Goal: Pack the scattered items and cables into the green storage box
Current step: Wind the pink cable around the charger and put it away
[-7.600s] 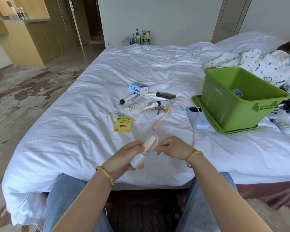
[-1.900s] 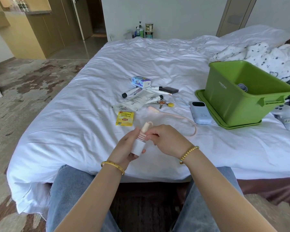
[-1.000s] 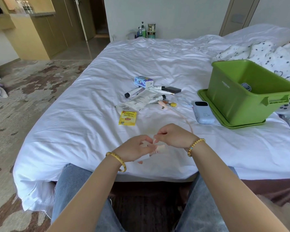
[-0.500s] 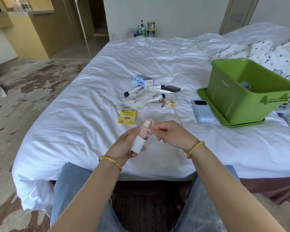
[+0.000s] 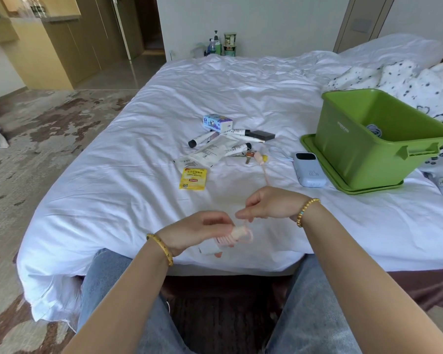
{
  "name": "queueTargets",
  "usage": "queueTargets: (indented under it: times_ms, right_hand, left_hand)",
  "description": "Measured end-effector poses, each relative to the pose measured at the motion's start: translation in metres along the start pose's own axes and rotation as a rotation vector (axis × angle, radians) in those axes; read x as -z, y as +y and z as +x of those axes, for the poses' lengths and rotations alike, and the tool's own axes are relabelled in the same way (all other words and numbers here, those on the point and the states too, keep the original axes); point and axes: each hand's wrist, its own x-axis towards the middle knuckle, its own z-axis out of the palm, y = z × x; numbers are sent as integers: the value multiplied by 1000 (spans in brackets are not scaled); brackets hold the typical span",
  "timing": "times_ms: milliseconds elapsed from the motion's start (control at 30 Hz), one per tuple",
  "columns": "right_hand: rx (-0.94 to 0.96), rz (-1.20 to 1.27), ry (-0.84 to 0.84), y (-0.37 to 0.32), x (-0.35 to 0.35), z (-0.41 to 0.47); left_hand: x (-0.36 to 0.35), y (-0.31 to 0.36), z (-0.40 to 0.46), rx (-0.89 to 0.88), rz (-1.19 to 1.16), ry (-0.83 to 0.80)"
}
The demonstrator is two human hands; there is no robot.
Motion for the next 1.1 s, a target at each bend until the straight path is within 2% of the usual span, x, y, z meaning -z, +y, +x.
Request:
queueTargets:
  times_ms: [100,167,200,333,433,567,633,800,967,1100]
  right_hand:
    - [21,10,10,-11,-5,8]
    - [40,31,54,-18,-9,10]
    - [57,59,77,-21,-11,10]
    - [140,200,173,-30,-17,4]
    - [202,187,183,-33,-27,2]
    - [227,102,186,-30,-45,5]
    - [224,43,208,-26,-50,7]
    - [196,-48,148,-20,-41,4]
    - [101,7,34,-6,-26,4]
    - [97,84,-95,7,-15,1]
  left_hand:
    - [-6,3,9,83,366,-67]
    - [-7,0,17,130,538,48]
    - [-6,-2,19,156,535,137]
    - [-3,-5,16,212,232,483]
    - [-2,-9,16,185,-213,585]
    - [-5,-5,17,146,-621,610]
    - [-4,-2,15,134,-708,613]
    - [-1,-3,12,98,-356,484]
    - [2,-10,10,-24,-405,411]
    - [6,-12,5,-38,-362,260]
